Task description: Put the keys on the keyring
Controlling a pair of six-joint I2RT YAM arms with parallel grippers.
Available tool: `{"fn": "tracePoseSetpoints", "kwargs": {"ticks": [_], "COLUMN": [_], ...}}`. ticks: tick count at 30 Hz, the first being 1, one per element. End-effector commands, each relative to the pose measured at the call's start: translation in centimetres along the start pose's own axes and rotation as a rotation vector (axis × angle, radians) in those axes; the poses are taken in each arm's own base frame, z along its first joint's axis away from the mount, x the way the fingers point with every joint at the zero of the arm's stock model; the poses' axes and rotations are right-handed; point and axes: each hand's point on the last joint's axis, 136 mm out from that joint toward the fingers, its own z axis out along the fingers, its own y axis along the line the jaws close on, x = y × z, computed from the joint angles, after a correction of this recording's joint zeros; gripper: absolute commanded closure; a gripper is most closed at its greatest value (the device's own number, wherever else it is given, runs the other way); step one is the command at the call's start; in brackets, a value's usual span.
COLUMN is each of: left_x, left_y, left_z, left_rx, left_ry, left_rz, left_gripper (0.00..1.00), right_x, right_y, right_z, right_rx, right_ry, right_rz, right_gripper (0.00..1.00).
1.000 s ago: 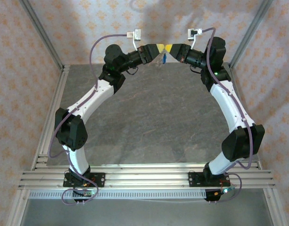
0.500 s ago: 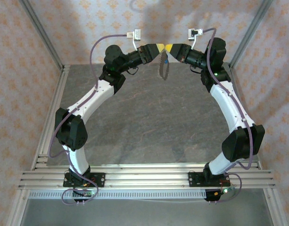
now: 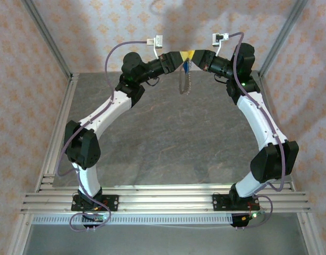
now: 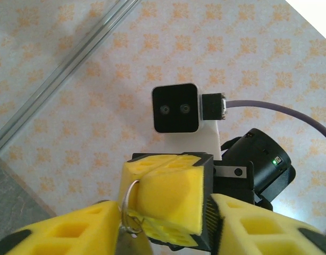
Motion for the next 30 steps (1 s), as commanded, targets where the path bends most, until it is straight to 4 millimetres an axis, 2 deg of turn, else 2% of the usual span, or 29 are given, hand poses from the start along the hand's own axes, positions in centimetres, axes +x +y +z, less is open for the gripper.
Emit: {"fn": "tracePoseSetpoints", "kwargs": {"ticks": [1, 9, 13, 14, 18, 19, 21, 23, 26, 30], "left_x": [-0.6, -0.5, -0.4, -0.4, -0.4, -0.5, -0.6, -0.7, -0.8, -1.0], "left_y": [-1.6, -1.9, -2.0, -2.1, -2.0, -2.0, -2.2, -2.4, -2.6, -3.2], "left_z": [0.4, 0.6, 0.9, 0.9, 0.9, 0.9, 0.7, 0.6, 0.5, 0.4], "left_rx": [0.052, 0.065, 0.07, 0.07, 0.067, 0.066, 0.069, 0.075, 0.083, 0.104], "left_ry": [-0.015, -0.019, -0.016, -0.017, -0.026, -0.032, -0.043, -0.051, -0.058, -0.063], "left_rz": [0.033, 0.035, 0.036, 0.036, 0.037, 0.039, 0.043, 0.045, 0.048, 0.052], "left_gripper": [0.62, 0.81, 0.94, 1.0, 1.0, 1.0, 1.0, 1.0, 1.0, 1.0], "right_x": [-1.5, -1.1, -0.8, -0.8, -1.2, -1.5, -2.4, -3.4, -4.5, -4.5], "right_y": [2.3, 2.0, 2.1, 2.2, 2.2, 2.1, 2.0, 1.8, 1.6, 0.7], "right_z": [-1.0, -0.9, -0.9, -1.0, -1.1, -1.3, -2.0, -3.1, -4.9, -6.8], "right_rx": [-0.034, -0.04, -0.046, -0.047, -0.033, -0.023, -0.006, 0.007, 0.034, 0.109], "right_ry": [-0.056, -0.044, -0.036, -0.036, -0.049, -0.059, -0.096, -0.146, -0.214, -0.287], "right_rz": [-0.069, -0.058, -0.057, -0.059, -0.057, -0.053, -0.042, -0.027, -0.015, -0.003], "right_gripper": [1.0, 1.0, 1.0, 1.0, 1.0, 0.95, 0.78, 0.68, 0.64, 0.62]}}
